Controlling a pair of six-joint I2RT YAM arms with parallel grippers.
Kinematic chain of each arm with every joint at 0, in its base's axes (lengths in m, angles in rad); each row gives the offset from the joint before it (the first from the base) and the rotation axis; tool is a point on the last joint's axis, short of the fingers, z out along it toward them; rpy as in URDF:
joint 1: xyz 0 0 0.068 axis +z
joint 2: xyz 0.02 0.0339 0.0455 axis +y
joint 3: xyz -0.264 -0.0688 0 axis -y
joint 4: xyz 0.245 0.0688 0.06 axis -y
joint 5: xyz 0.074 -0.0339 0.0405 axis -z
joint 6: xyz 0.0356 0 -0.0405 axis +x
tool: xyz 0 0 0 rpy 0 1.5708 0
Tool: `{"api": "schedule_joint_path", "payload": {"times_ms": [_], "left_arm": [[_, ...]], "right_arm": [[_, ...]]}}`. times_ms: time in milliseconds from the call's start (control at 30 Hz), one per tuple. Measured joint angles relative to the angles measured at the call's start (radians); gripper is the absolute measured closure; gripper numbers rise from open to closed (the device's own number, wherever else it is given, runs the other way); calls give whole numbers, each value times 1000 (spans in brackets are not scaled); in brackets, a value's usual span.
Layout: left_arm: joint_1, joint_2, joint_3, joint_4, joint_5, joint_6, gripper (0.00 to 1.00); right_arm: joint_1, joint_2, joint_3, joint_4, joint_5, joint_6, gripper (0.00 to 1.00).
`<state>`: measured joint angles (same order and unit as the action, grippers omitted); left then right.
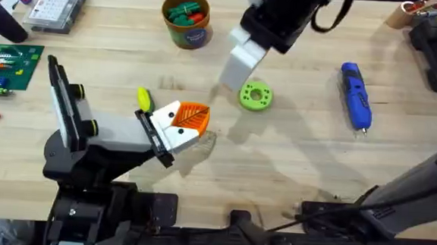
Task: Pick up the gripper from the table and insert it into the empty holder that is missing its gripper. Then pick up a screw, insert it into the mounting hole, and use the screwdriver to tighten it. Finally, clean up the table by picking up the vegetable and placing it into the bucket.
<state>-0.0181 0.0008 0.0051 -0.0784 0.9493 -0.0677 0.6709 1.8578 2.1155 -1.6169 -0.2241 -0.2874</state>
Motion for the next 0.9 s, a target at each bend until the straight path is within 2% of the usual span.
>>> {"api": "schedule_joint_path", "payload": {"times_ms": [233, 400, 767, 900], "left_arm": [[0, 0, 0, 0, 0, 0, 996], [0, 0, 0, 0, 0, 0, 996], [0, 0, 0, 0, 0, 0, 996], [0, 0, 0, 0, 0, 0, 996]], "right_arm": [[8, -54, -77, 1, -21, 1, 8], [-1, -96, -82, 1, -30, 18, 8], [69, -168, -89, 1, -35, 44, 8], [68, -215, -144, 12, -36, 63, 8]]}}
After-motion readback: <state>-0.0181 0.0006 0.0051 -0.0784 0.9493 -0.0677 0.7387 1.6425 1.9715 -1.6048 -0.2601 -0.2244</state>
